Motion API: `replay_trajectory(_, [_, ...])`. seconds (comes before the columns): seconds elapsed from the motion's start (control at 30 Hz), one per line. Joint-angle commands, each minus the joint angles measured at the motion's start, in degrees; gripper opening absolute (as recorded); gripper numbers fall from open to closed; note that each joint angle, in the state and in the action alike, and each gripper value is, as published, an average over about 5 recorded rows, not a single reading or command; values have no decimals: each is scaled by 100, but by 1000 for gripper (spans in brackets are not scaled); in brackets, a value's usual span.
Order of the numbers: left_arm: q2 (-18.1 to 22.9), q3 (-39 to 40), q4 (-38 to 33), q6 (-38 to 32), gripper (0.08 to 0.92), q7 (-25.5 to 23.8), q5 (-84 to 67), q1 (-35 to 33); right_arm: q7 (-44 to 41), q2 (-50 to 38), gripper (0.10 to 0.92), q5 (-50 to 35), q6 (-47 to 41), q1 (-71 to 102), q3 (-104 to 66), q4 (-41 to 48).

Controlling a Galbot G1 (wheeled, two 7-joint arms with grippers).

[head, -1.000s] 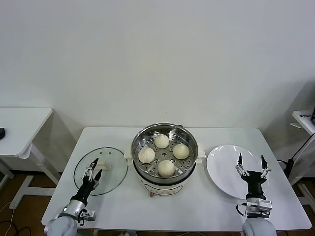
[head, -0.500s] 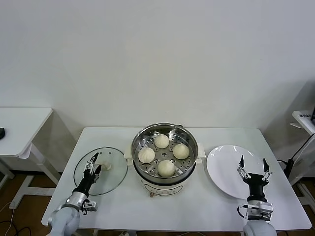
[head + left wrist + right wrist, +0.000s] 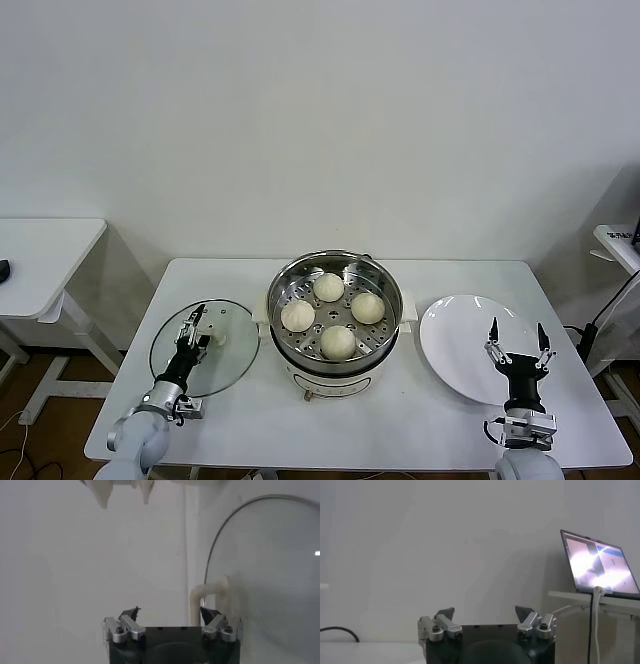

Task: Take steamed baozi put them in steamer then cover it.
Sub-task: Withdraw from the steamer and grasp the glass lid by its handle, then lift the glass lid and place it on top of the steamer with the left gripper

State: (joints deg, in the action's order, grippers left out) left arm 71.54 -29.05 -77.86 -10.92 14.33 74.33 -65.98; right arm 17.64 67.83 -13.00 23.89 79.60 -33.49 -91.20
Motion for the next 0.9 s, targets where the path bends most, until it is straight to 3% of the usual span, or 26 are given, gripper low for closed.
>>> replay_trajectory(0.03, [21,34,213,38,751,-22,-5,122,3,2,823,9,1,7,-15,-8])
replay_trajectory(0.4, [53,49,447,10,441,-48,-125,162,10,-3,823,17,2,-3,-18,-20])
replay_trajectory(0.63, [28,31,202,24,239,-102,-530,63,3,13,823,28,22,-4,-19,5])
replay_trajectory(0.73, [-24,-14,-99,46,196,-116,-818,-47,-2,19,823,35,34,-9,-18,19])
replay_trajectory(0.9, [-134,-250,-891,232,193,-179,-1279,-352,-9,19,823,51,52,-36,-9,57])
